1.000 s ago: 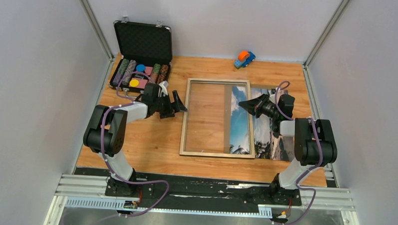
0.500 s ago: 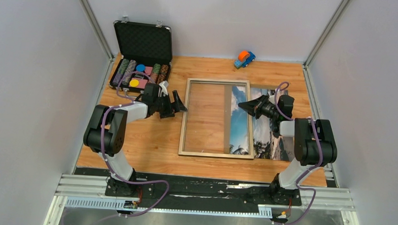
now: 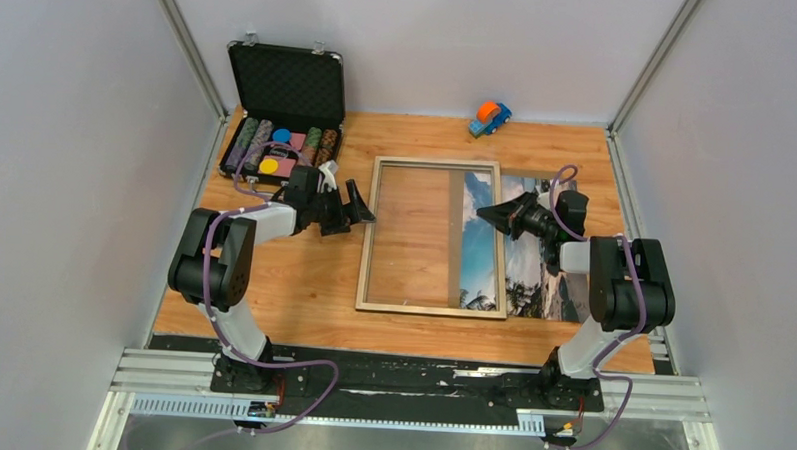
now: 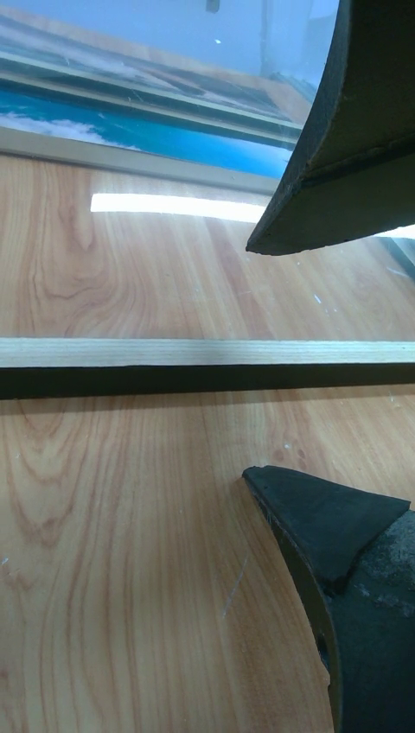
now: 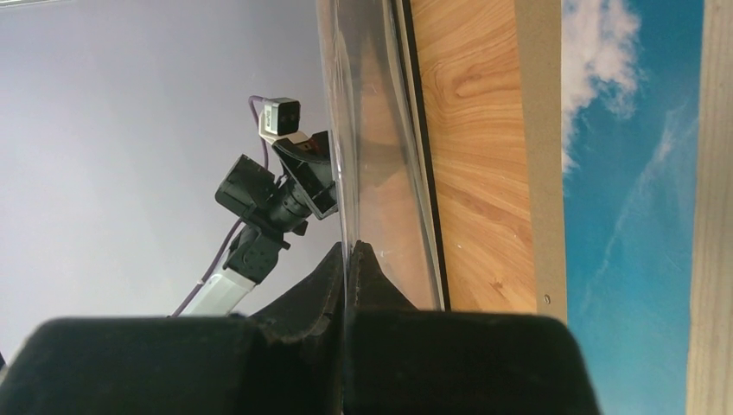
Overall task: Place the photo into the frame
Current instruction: Place the photo frame item in the photo frame.
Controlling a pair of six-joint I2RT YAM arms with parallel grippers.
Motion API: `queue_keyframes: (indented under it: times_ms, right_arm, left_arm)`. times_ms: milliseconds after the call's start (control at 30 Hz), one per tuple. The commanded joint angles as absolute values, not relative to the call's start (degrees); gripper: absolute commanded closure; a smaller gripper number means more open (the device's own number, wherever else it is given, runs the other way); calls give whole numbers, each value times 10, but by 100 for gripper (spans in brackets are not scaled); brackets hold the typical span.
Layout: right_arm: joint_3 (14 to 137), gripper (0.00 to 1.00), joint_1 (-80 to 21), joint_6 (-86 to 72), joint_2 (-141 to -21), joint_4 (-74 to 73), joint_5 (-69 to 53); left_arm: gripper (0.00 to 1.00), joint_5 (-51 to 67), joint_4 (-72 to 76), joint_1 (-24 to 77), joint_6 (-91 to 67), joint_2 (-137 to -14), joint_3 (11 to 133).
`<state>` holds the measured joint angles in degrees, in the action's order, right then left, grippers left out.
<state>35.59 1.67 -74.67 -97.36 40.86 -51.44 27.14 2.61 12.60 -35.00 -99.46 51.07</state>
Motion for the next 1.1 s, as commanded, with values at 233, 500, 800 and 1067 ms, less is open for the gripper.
queue_keyframes:
  times_ms: [233,500,800,1067]
  right_arm:
    - [363,100,13,-731,-953,389,-520]
    - [372,100,12,-714,-959,392,-525]
    - [386,100,12,-696,-978,388,-532]
    - [392,100,12,-679,-983,376,-526]
  left_arm:
    - [0,262,36,121,-333,-1003,526]
    - [0,265,35,121,-332,-1008,527]
    - [0,270,34,121,-332,-1012,529]
    - [0,274,34,121,-334,-1015,529]
